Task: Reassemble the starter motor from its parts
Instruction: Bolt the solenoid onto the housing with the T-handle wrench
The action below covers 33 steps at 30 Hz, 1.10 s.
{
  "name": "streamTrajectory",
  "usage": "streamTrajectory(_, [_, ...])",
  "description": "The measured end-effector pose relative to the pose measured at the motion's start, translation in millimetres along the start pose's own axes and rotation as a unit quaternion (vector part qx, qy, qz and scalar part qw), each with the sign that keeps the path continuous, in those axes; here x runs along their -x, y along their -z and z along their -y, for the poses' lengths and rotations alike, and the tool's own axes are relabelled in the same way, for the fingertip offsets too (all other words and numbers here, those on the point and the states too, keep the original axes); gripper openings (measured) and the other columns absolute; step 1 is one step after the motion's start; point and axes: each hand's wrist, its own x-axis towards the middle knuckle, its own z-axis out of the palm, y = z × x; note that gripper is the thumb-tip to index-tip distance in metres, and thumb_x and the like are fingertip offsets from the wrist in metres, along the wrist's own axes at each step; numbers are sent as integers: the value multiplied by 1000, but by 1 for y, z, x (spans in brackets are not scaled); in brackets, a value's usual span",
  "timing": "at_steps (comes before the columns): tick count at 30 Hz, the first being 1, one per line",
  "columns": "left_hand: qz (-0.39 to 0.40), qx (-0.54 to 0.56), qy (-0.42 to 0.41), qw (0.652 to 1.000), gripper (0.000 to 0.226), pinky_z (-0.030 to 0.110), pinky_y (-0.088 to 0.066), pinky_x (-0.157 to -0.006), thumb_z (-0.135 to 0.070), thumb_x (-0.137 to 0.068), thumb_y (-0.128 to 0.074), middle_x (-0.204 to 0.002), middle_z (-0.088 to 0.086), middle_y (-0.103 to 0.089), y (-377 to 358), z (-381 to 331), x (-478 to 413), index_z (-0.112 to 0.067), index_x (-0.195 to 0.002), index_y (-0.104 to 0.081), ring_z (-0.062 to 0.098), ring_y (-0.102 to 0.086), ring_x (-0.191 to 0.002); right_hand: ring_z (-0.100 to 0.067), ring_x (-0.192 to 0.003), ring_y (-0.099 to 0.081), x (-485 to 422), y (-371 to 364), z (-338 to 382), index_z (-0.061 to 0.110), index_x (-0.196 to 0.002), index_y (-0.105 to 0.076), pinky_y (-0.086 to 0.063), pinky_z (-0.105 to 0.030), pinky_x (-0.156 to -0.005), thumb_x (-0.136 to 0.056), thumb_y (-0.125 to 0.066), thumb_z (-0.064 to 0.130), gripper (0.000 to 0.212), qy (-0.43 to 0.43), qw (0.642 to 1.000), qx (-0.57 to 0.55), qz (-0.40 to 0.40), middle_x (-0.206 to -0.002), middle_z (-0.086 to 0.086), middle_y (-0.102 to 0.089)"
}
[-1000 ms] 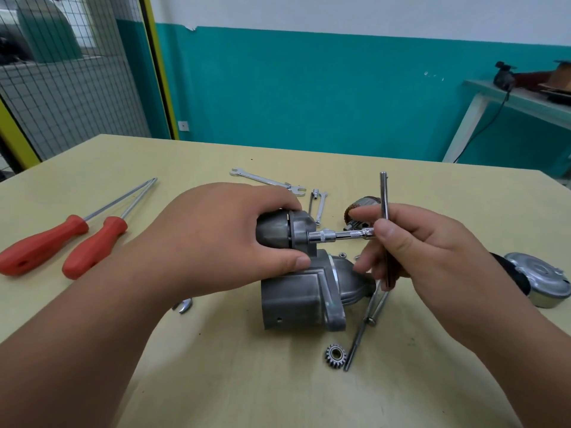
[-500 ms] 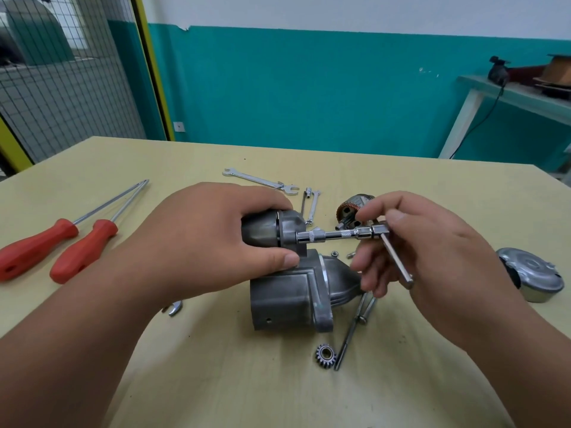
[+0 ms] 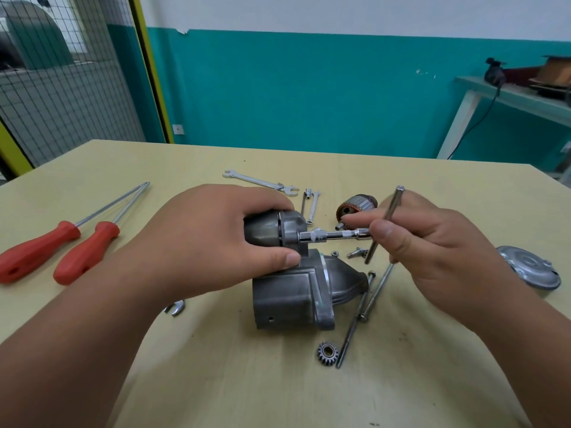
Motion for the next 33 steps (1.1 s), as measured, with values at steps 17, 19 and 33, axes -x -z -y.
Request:
streamTrajectory(17, [19, -12, -8, 1000, 64, 34, -56, -85, -89, -61, -49, -119, -45, -58, 1, 3, -1, -70, -122, -47, -10, -56, -107, -16, -57, -65, 9, -35, 7, 33, -84, -73, -47, -27, -42, -80, -74, 46, 14, 7, 951, -241, -193, -68, -2, -66])
streamTrajectory(19, [22, -5, -6, 1000, 64, 35, -57, -86, -88, -61, -50, -118, -44, -59, 2, 4, -2, -69, -122, -48, -10, -57, -107, -17, -58, -66, 8, -34, 6, 30, -86, -77, -49, -30, -42, -82, -75, 39, 10, -7, 952, -246, -182, -67, -4, -67])
streamTrajectory(33, [41, -35, 21, 998, 72, 32, -54, -80, -95, -61, -37, -104, -31, -69, 4, 7, -3, -58, -120, -57, -4, -60, -99, -23, -66, -73, -1, -4, -5, 30, -100, -84, -58, -27, -58, -82, -80, 8, 29, -15, 979, -203, 15, -79, -15, -75])
